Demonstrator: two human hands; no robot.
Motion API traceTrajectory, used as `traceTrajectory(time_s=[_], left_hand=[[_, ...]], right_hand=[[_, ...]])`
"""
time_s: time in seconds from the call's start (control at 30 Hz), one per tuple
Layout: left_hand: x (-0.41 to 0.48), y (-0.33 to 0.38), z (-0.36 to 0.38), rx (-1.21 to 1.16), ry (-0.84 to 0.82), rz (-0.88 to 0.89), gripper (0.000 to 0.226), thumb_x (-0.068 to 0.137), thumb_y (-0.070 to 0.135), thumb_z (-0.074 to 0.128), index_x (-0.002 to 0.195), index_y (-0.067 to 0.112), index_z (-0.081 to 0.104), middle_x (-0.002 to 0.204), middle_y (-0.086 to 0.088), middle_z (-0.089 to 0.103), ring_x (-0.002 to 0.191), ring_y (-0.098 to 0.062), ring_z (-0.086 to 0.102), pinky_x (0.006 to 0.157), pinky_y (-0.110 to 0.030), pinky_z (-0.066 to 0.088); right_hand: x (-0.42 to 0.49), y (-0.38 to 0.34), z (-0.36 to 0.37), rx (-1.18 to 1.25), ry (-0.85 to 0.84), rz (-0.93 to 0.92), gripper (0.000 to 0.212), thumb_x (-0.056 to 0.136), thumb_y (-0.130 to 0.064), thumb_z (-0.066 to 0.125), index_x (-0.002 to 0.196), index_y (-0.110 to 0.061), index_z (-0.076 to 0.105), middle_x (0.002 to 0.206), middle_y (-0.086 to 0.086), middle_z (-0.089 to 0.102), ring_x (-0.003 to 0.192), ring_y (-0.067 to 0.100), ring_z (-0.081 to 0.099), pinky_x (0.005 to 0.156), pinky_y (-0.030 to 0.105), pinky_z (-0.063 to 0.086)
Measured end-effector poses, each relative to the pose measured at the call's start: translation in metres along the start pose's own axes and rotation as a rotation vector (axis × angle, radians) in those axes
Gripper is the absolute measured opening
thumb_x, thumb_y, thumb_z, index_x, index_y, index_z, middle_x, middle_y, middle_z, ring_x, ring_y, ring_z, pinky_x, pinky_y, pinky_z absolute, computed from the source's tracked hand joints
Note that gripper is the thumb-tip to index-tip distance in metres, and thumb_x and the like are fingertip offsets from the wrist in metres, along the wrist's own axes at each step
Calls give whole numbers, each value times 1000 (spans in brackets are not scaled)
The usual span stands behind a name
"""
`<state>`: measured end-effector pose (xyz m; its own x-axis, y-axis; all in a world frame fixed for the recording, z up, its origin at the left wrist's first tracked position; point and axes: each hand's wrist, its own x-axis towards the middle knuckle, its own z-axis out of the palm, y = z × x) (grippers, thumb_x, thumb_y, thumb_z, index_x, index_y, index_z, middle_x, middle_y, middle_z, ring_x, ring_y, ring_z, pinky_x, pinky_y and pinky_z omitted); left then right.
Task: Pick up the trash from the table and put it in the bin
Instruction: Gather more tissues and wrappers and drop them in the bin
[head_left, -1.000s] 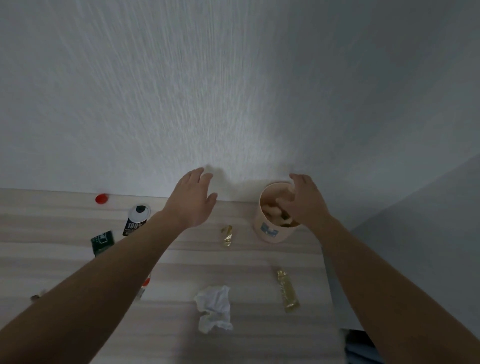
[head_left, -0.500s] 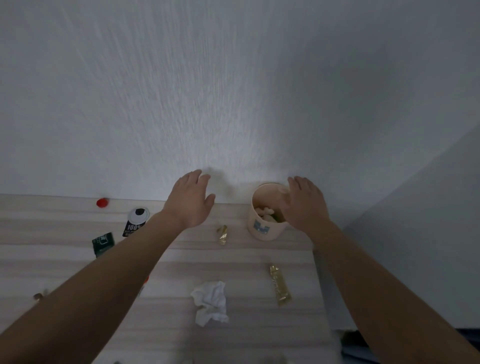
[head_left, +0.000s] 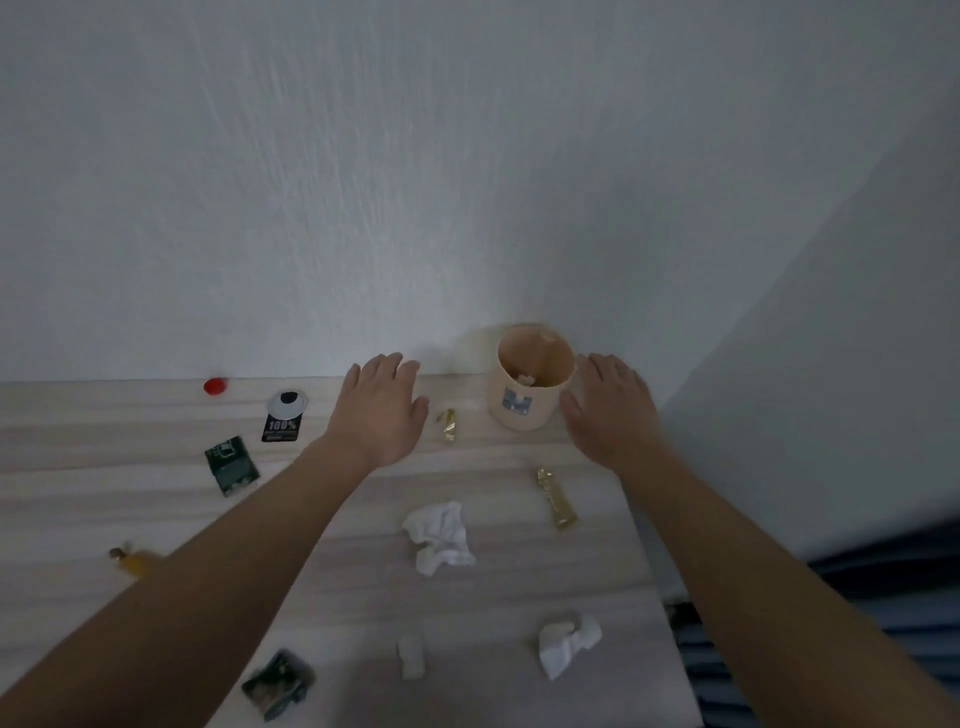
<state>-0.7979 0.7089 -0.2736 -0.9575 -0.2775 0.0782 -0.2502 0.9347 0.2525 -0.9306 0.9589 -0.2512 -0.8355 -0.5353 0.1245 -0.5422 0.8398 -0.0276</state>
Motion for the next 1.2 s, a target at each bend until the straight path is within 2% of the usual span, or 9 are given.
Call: traceTrajectory(time_s=[0.27,0.47,0.67,0.9,1.03,1.2], left_hand=[[-59,-16,21,-6,-64,76,50,95,33,42,139,9,40,146,-16,40,136,-34,33,113,-52,23],[-99,-15,42,2,-92,142,47,93,32,45,134,8,45,142,-17,45,131,-34,39,110,-49,28],[-137,-8,67,6,-153,133,46,96,34,42,136,12,42,145,-13,42,134,-31,36,112,-47,26],[-180,3,94,43,-185,149,41,89,28,53,125,8,51,130,-16,53,119,-35,50,101,-46,38],[-196,10,119,88,-285,113,45,91,32,48,129,8,48,133,-16,51,121,-34,48,102,-45,38],[-210,14,154,79,-400,70,46,91,32,48,130,8,47,136,-17,49,123,-35,47,104,-45,38]], right_hand=[[-79,-32,17,-15,-97,93,52,92,-41,37,132,-8,43,131,11,51,121,29,44,103,43,36],[-136,-41,27,25,-170,150,55,96,-40,36,142,-9,34,143,12,42,131,31,37,110,43,29],[-176,-38,48,63,-229,191,55,95,-37,38,142,-10,33,141,10,43,129,28,37,108,42,31],[-210,-30,74,98,-346,164,55,96,-39,34,144,-11,29,146,8,38,133,25,35,111,41,30],[-222,-19,97,113,-409,152,56,96,-37,35,145,-10,28,148,9,36,136,25,32,112,41,27],[-228,-5,130,126,-485,149,56,96,-38,37,145,-12,29,148,8,37,135,26,33,110,41,30]])
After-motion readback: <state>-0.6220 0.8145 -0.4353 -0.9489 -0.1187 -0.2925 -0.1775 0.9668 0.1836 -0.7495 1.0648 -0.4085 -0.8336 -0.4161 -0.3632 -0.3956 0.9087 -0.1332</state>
